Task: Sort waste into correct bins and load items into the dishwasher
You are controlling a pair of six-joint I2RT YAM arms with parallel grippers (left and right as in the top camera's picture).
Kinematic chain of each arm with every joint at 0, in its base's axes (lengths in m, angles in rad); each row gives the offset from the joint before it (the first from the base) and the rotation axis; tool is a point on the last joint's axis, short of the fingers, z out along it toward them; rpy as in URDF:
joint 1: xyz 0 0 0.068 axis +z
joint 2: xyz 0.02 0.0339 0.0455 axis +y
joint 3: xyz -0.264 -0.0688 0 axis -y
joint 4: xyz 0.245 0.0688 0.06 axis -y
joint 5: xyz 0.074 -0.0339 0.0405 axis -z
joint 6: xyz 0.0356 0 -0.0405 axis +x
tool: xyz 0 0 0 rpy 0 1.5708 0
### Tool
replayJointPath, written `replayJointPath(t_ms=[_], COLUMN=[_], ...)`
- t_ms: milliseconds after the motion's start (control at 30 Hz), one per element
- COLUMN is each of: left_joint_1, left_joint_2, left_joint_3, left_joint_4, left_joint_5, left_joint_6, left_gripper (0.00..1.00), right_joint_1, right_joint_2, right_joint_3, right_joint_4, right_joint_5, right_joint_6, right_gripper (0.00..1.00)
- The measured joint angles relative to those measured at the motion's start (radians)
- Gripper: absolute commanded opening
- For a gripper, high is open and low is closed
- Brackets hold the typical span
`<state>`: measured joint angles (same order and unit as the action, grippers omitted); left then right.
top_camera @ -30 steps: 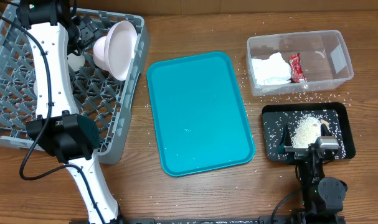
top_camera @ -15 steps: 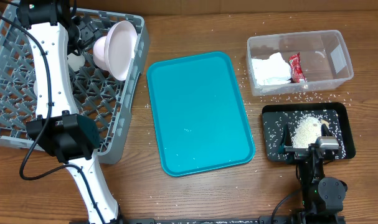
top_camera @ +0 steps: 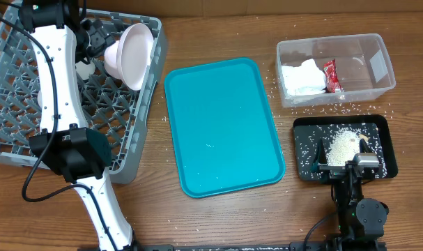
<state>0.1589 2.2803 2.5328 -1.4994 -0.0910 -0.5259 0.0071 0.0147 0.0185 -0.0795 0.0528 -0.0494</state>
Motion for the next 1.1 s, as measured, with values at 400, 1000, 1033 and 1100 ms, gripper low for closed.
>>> replayJointPath(t_ms=[400, 1000, 1033, 1100], left_joint_1=[-0.154, -0.346, -0.341, -0.333], left_joint_2=[-0.391, -1.056, -1.086, -1.151], left_joint_3=[-0.695, -1.602, -1.632, -1.699], left_joint_4=[0.622, 1.064, 1.096, 1.164], left_joint_5=[-0.025, -0.026, -0.026, -0.026], left_joint_6=[0.171, 0.734, 0.74, 0.746], left_gripper=[1.0, 1.0, 1.0, 1.0], right_joint_1=[0.0, 0.0, 0.0, 0.0], right_joint_2=[0.0, 0.0, 0.0, 0.0], right_joint_3=[0.0, 0.0, 0.0, 0.0], right_joint_4=[-0.001, 0.0, -0.001, -0.001], right_joint_5=[0.0, 0.0, 0.0, 0.0], right_joint_6=[0.0, -0.003, -0.003, -0.003], right_gripper=[1.0, 1.0, 1.0, 1.0])
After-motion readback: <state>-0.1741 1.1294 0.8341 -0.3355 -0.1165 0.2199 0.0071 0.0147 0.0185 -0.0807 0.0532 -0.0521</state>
